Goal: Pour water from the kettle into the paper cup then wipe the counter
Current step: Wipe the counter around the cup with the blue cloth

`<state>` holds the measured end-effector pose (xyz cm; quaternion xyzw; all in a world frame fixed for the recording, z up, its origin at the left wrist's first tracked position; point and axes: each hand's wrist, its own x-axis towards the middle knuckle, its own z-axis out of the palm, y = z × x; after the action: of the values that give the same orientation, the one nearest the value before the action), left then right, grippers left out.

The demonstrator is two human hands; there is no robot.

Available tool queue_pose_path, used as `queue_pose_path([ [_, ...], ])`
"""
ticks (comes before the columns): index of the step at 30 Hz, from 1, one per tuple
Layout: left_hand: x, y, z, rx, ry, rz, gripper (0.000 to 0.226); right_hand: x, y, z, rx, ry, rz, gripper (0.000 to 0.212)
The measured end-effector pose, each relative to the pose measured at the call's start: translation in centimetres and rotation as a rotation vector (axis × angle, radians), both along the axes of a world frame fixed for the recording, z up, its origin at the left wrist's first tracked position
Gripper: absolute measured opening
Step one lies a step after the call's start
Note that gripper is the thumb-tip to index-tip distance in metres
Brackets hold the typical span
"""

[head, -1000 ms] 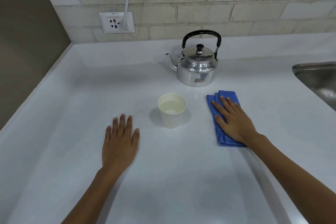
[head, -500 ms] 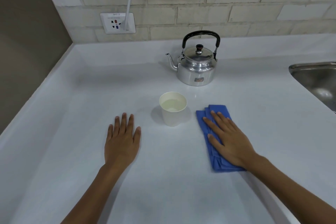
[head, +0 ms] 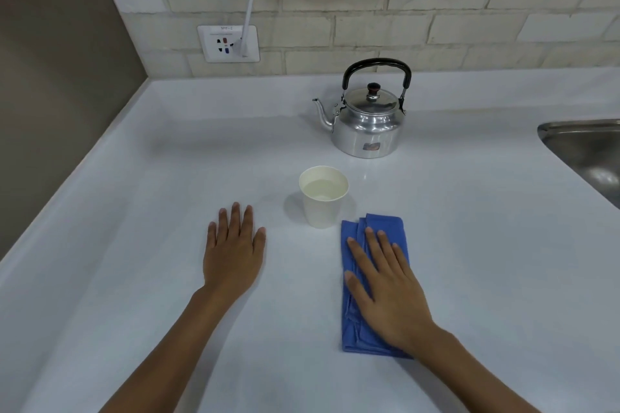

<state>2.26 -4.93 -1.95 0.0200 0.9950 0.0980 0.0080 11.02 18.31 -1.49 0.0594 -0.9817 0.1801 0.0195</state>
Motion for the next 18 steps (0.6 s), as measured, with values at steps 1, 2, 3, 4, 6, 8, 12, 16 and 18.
queue_pose_path([
  [1,0.2,0.0,0.5,0.048,0.021,-0.004,0.054,-0.5,0.6,0.6,-0.107,-0.013,-0.005,0.056],
  [2,0.7,0.0,1.1,0.104,0.088,-0.011,0.052,-1.2,1.4,1.2,-0.209,0.001,-0.024,0.054],
  [3,1.5,0.3,1.7,0.159,0.193,-0.032,0.048,-2.1,2.5,1.7,-0.27,0.042,-0.062,0.051],
  [4,2.5,1.1,2.4,0.213,0.298,-0.07,0.044,-3.3,3.7,2.2,-0.295,0.088,-0.112,0.049],
  [6,4.5,3.5,3.4,0.3,0.397,-0.207,0.038,-5.8,6.0,2.6,-0.281,0.098,-0.18,0.047],
  [8,6.6,6.7,3.8,0.37,0.411,-0.379,0.036,-8.1,7.7,2.3,-0.232,0.044,-0.181,0.047],
  [12,7.8,13.0,3.6,0.189,0.402,-0.606,0.039,-10.6,9.0,1.4,-0.162,0.013,-0.129,0.047],
  [16,6.9,16.5,1.8,0.102,0.09,-0.54,0.055,-10.5,9.3,-0.1,0.004,-0.019,-0.109,0.048],
  [18,6.7,16.9,0.9,0.056,0.06,-0.499,0.059,-10.6,9.4,-0.5,0.048,-0.029,-0.114,0.049],
])
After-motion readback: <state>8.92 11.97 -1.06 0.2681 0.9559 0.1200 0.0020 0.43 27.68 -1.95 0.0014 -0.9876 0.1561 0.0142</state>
